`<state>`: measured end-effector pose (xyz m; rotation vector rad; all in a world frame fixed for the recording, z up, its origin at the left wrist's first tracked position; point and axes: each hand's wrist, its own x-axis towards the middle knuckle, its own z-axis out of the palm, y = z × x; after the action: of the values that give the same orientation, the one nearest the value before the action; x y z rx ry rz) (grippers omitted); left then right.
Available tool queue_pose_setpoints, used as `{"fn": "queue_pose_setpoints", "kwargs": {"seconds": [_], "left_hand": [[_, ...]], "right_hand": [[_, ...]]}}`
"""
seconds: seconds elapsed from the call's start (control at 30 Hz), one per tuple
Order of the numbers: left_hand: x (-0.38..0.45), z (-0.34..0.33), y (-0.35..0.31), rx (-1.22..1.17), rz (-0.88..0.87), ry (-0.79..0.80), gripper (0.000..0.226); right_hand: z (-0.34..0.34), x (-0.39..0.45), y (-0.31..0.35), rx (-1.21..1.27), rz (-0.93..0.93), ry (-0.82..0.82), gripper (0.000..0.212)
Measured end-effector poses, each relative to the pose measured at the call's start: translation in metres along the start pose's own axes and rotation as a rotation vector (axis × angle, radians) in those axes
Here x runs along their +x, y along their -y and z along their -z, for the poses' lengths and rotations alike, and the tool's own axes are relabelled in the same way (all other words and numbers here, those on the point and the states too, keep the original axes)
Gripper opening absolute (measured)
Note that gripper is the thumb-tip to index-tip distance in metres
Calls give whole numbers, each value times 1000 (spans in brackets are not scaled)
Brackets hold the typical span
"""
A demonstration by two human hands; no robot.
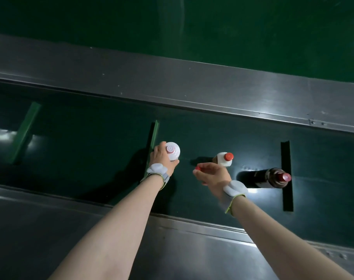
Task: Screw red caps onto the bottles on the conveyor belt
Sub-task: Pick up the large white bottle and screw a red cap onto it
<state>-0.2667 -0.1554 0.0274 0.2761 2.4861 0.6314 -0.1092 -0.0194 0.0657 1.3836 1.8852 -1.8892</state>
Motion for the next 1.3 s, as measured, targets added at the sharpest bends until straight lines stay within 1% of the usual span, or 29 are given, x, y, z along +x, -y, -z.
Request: {"fn": "queue_pose_setpoints", "kwargs": {"seconds": [0.07,0.13,0.23,0.3,0.37,0.43,0.5,0.57,0.63,0.73,0.83,0.93,1.0,1.1,1.17,1.23,1.3], "left_hand": [[-4,4,5,52,-27,-5,71],[-16,8,7,120,-69,-11,71],[-34,13,3,102,-106,-14,73],[-47,19,0,69,-131,7,65],[-59,28,-3,87,-156,48,55],[-71,38,-7,110,-196,99,53],[-84,48,-15,168,-240,131,51],[-99,59,-26,275,-302,146,42],[-113,71,-36,333,-344,158,36],[-136,94,-41,302,-336,184,41],[-162,116,-40,274,-274,187,51],[-187,135,-36,246,-237,162,52],[-203,145,-35,246,-215,125,54],[-229,158,-38,249,-204,70,61],[-247,164,-43,234,-202,30,66],[-266,169,-50,234,-239,-1,70],[-282,175,-58,248,-278,-22,71]], "right_hand": [[1,-7,-1,-100,28,-5,28],[1,-19,6,-186,84,-22,34],[-7,-34,26,-251,217,-34,23],[-13,-44,42,-298,307,-36,17],[-20,-57,57,-378,403,-38,20],[-25,-70,70,-473,490,-65,26],[-25,-83,79,-574,540,-73,27],[-22,-99,86,-699,577,-54,26],[-18,-113,96,-806,617,-49,24],[-15,-137,117,-908,668,-42,25],[-18,-160,138,-986,647,57,25],[-19,-186,157,-1054,665,165,24],[-18,-207,168,-1078,665,189,26],[-14,-241,183,-1096,624,130,36],[-8,-261,191,-1151,630,74,48],[2,-277,192,-1230,684,29,60],[9,-288,189,-1280,801,-1,57]]}}
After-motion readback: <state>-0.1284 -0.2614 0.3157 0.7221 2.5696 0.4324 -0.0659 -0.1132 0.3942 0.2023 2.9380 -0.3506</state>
